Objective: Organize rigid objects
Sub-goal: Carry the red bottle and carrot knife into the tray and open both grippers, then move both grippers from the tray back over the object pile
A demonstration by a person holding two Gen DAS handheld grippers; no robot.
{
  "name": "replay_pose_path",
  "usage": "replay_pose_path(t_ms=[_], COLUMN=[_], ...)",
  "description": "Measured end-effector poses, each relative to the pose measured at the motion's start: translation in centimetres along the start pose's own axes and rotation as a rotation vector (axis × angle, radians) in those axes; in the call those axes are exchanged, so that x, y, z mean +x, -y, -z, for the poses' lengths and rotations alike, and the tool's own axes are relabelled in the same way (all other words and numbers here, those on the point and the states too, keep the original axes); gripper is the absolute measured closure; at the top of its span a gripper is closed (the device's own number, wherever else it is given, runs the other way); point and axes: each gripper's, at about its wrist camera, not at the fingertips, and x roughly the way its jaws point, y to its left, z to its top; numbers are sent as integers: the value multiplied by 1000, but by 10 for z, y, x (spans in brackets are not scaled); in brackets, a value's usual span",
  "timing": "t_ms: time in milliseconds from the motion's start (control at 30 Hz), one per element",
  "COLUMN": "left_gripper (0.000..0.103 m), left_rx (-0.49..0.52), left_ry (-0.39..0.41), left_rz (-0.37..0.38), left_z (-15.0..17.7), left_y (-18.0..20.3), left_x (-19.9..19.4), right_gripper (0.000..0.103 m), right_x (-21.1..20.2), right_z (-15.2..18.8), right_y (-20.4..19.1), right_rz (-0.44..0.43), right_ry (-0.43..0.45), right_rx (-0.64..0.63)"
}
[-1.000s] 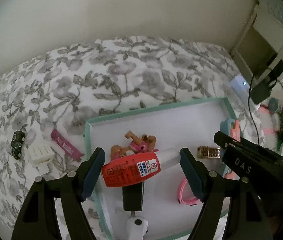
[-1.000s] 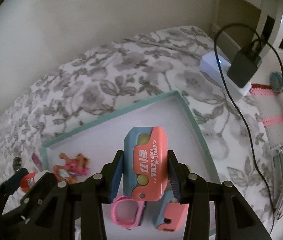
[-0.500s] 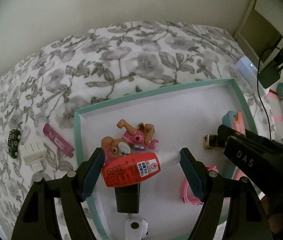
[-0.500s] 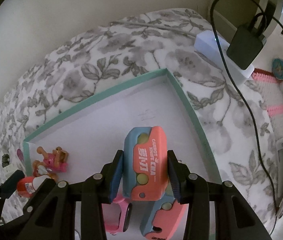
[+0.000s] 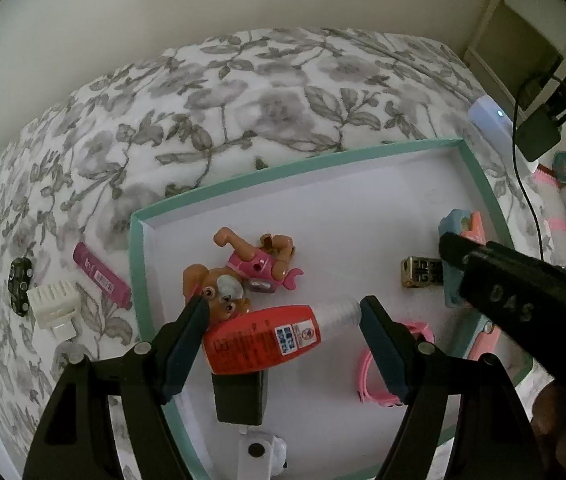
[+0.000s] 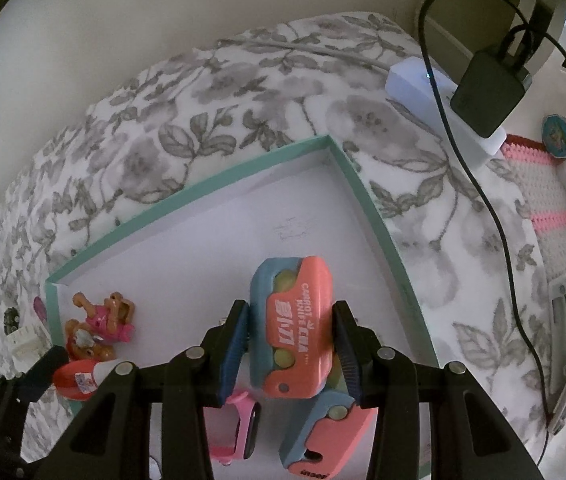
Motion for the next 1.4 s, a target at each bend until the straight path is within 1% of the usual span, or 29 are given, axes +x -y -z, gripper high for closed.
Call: replay_pose_path(t_ms=[133,267,433,633,700,800,1000,1100,1167,1200,1267,1300,1333,1367,1400], left_gripper=[25,25,25,24,21,21,21,21,20,20,20,20,19,8,1], left_rx=[-8,-32,-60,-106,-135,-172,-258,-299,-323,-337,-367,-379,-396,-406,-421], left_ry=[18,62,123,178,189,195,196,198,201,203,210,214,223,228,239], left_rz=[16,41,50,58,55,48,29,32,30,27,23,22,17,13,6], left_z=[-2,-5,-10,-15,-16,-17,-15,-13,-12,-11,-10,-9,-8,-7,-7], left_y=[-2,-9,-20,-36,-44,-58,-88,-102,-111,-117,-128,-132,-138,-142,-148], left_x=[-8,-26,-47,-67,-70,-72,-72,-73,-73,-73,-74,-75,-76,-76,-78], right_gripper=[57,57,57,57,57,57,57,56,49,43,42,37,30,28,26], right_x=[-17,-45,-77,-101,-105,-107,-97,-91,-86,-84,-81,-79,-78,-77,-76], right_z=[-4,-9,-13,-16,-15,-16,-15,-15,-15,-15,-14,-14,-14,-13,-13], right_y=[0,-3,-7,-10,-11,-12,-14,-17,-19,-21,-25,-27,-29,-32,-35], right_rz=[-9,-16,-18,-19,-19,-19,-12,-7,-3,-2,0,0,-2,-1,4], right_ry=[36,109,191,250,263,266,242,227,213,208,203,202,204,206,210], right_rx=[1,-7,-26,-36,-39,-43,-49,-56,-61,-67,-80,-85,-87,-91,-99])
